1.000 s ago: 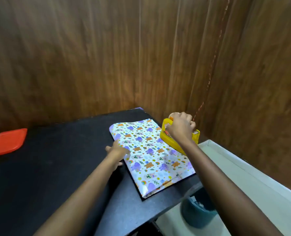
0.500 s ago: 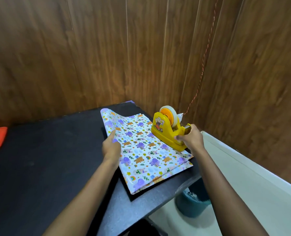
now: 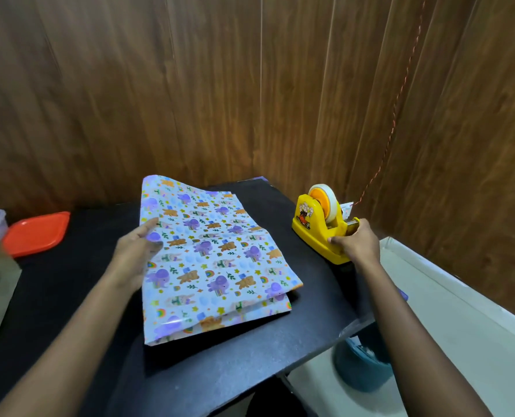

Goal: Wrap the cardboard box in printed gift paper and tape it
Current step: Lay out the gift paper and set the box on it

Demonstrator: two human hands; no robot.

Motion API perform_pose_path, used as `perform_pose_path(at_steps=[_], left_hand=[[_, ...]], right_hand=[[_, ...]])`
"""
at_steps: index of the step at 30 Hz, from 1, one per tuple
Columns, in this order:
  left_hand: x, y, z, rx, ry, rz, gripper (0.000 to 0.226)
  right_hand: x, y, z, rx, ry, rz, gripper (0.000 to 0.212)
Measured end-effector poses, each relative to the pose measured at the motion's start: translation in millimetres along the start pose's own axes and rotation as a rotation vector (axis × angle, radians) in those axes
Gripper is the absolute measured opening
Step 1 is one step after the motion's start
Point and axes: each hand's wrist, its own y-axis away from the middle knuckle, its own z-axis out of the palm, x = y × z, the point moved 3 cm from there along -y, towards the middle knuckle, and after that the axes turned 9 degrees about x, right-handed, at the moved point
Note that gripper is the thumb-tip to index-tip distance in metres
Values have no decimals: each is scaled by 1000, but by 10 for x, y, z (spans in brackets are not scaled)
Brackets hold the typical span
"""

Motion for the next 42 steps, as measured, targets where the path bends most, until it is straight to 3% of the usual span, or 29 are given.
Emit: perform_pose_path(at_steps=[3,5,7,8,13,15,17,20,23,25,26,28,30,33,37,40,42], left_hand=[[-90,38,22,-1,1,-55,59],[-134,56,5,4,10,-84,59],[-176,56,-36,10,32,-111,60],[-191,57,-58,14,40,-124,60],[-225,42,-178,27,40,-142,59],[-207,69,-200,15,2,-131,59],[-172,112,-211,47,-249,-65,63],[-73,334,-188,-32,-968,168,94],[-31,799,71,-438,-1059,360,103],[-41,1074,226,-488,-1093,553,97],[-31,1128,258,-378,-1061,672,86],[143,1132,131,24,-887,861,50],[348,1103,-109,308,-646,919,28],[617,990,-509,290,-221,866,14],[853,799,-1035,214,233,720,21],[865,694,-1288,255,391,648,27],[805,641,-1365,275,470,601,32]], right_hand=[[-34,60,-16,22,-45,42,74],[-120,230,-46,177,-15,-15,73],[-222,525,-51,341,14,-97,58],[-236,674,11,346,9,-115,49],[-193,1089,607,-200,-45,72,17],[-246,1126,689,-219,-129,121,11],[-339,1107,703,-165,-200,124,16],[-550,1091,694,-134,-368,88,25],[-929,1186,576,-157,-487,-22,24],[-1305,1344,430,-196,-592,-144,23],[-1476,1423,352,-249,-678,-201,20],[-1807,1591,201,-443,-881,-259,8],[-1990,1616,135,-574,-965,-269,20],[-2051,1453,378,-574,-844,-228,15],[-1987,1132,1126,-549,-441,-338,14],[-1980,1010,1533,-670,-265,-402,53],[-2106,1047,1648,-808,-302,-396,64]])
